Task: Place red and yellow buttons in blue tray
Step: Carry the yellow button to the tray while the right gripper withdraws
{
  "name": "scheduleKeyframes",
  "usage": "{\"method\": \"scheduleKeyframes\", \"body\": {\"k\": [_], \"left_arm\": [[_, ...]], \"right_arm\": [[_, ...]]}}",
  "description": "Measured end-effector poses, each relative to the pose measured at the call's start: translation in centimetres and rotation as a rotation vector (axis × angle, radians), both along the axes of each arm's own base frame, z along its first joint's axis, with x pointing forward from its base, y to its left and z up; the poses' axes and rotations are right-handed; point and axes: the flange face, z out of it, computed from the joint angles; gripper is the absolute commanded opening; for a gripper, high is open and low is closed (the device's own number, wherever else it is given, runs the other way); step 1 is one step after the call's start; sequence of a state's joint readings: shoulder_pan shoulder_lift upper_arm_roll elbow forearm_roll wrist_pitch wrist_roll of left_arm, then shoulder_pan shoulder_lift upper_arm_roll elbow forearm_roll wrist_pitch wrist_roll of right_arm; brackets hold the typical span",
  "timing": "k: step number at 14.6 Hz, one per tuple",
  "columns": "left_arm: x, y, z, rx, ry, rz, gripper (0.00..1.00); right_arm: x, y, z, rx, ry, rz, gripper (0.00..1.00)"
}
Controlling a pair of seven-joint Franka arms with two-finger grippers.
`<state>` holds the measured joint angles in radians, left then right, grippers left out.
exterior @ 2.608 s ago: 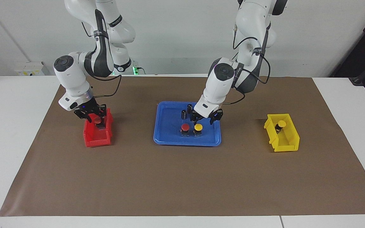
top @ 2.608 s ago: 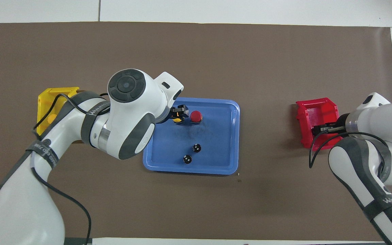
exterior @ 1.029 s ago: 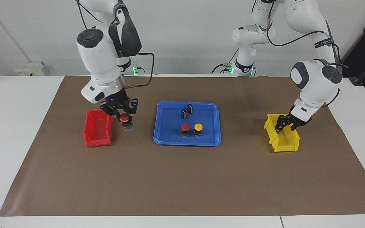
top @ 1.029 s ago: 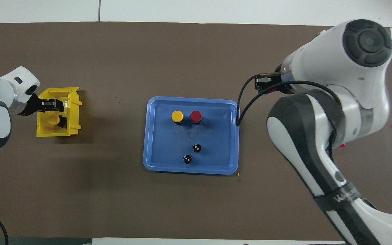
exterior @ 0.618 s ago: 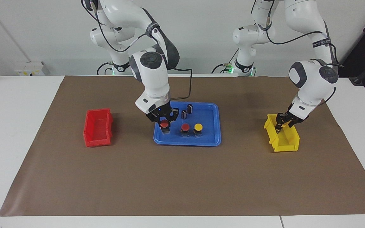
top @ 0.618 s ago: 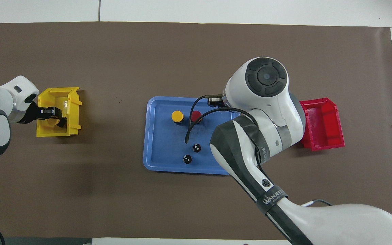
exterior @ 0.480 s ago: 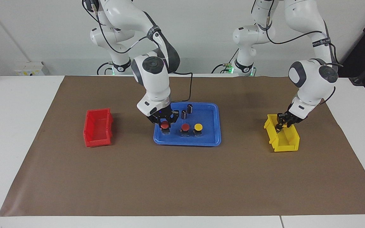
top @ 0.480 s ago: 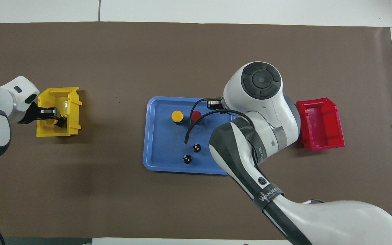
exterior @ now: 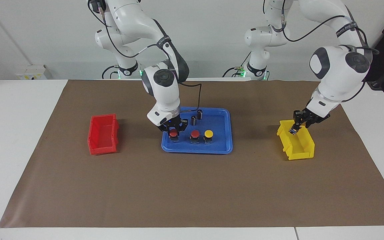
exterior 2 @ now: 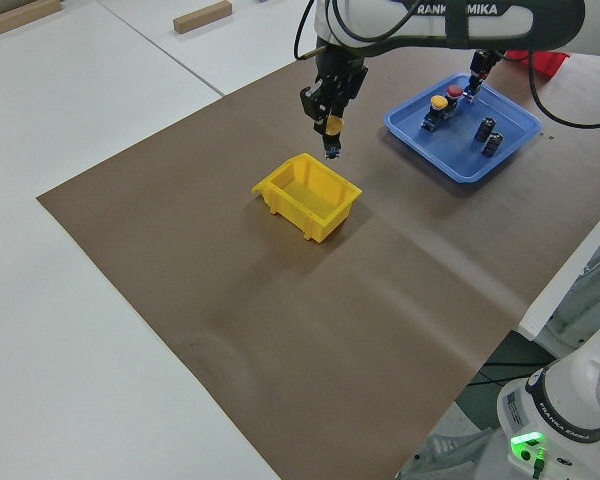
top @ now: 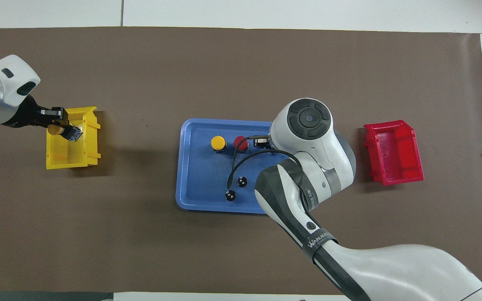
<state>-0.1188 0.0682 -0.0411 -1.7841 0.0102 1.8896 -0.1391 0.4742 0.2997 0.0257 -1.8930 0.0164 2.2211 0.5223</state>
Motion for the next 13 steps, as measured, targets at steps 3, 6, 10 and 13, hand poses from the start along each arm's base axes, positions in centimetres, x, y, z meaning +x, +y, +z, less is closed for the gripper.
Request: {"method": "scheduleKeyframes", "body": {"k": [3, 6, 10, 13], "left_arm": [[-2.3, -12.1, -0.1, -0.030, -0.045, 0.121, 0.01], [-4.7, -21.0, -3.5, -0.067, -0.065, 0.163, 0.01], [-6.6, -26.2, -9.0, -0.080, -0.058, 0.150, 0.01], [-6.4, -26.3, -12.5, -0.085, -0.062, 0.153, 0.01]], "right_arm": [[-0.1, 0.0, -0.2, -0.002, 0.003, -0.001, 1.00], [1.5, -1.9, 1.3, -0.028, -0.042, -0.013, 1.00], [5.7, -13.0, 11.5, -0.050, -0.064, -0.147, 1.00], [4.9, -21.4, 17.6, -0.067, -0.040, -0.139, 1.00]]}}
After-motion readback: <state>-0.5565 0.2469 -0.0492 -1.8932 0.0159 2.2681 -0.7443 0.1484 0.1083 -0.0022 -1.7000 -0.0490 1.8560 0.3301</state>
